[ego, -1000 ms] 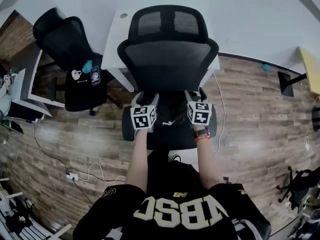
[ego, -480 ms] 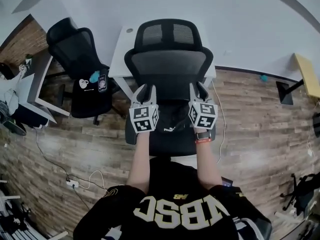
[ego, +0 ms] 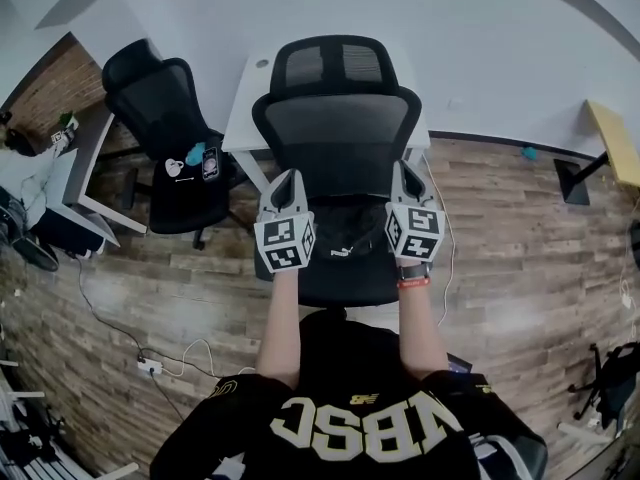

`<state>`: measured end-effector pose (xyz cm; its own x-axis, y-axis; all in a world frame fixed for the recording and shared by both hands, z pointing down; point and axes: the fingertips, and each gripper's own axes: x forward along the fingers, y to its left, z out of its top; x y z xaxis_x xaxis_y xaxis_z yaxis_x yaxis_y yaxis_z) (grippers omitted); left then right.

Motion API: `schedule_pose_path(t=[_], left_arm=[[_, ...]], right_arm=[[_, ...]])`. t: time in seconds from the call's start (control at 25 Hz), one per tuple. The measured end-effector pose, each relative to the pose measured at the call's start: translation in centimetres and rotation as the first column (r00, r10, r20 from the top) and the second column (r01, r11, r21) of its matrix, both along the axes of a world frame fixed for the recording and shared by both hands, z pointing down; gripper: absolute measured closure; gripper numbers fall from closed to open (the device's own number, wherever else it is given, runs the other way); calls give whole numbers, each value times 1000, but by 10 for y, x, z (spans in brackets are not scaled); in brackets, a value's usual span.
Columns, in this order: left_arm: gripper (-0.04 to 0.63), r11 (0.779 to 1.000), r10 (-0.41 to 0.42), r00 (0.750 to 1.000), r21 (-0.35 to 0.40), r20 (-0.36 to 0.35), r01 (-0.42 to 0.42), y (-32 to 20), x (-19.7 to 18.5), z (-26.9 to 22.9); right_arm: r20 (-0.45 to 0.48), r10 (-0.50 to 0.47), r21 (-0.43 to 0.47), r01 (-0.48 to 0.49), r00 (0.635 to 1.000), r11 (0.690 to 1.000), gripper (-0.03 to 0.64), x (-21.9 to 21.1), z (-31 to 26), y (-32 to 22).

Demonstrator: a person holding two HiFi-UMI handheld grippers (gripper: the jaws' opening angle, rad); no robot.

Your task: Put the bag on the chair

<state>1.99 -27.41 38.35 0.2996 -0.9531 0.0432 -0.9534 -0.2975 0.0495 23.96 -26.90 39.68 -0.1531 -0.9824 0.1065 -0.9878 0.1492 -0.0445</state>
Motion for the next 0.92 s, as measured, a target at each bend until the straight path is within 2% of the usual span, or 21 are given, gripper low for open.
schedule_pose_path(t=[0.2,0.36,0.64,0.92], left_arm=[[581,1000,4,1000,11,6,-4,26,-5,-7],[581,999,-28,998,25,51,27,48,-7,-10],[581,999,-34,998,22,49,33,76,-14,-13],[580,998,-43,998,37,44,41,82,-13,-20]], right_arm=[[56,-23,-21,24,998,999,607,3,1,22],[36,-32,-19,33,999,999,607,9,-5,41],[43,-47,-39,49,998,998,607,4,3,74],[47,-84,18,83,995,996,607,-8,-24,88]])
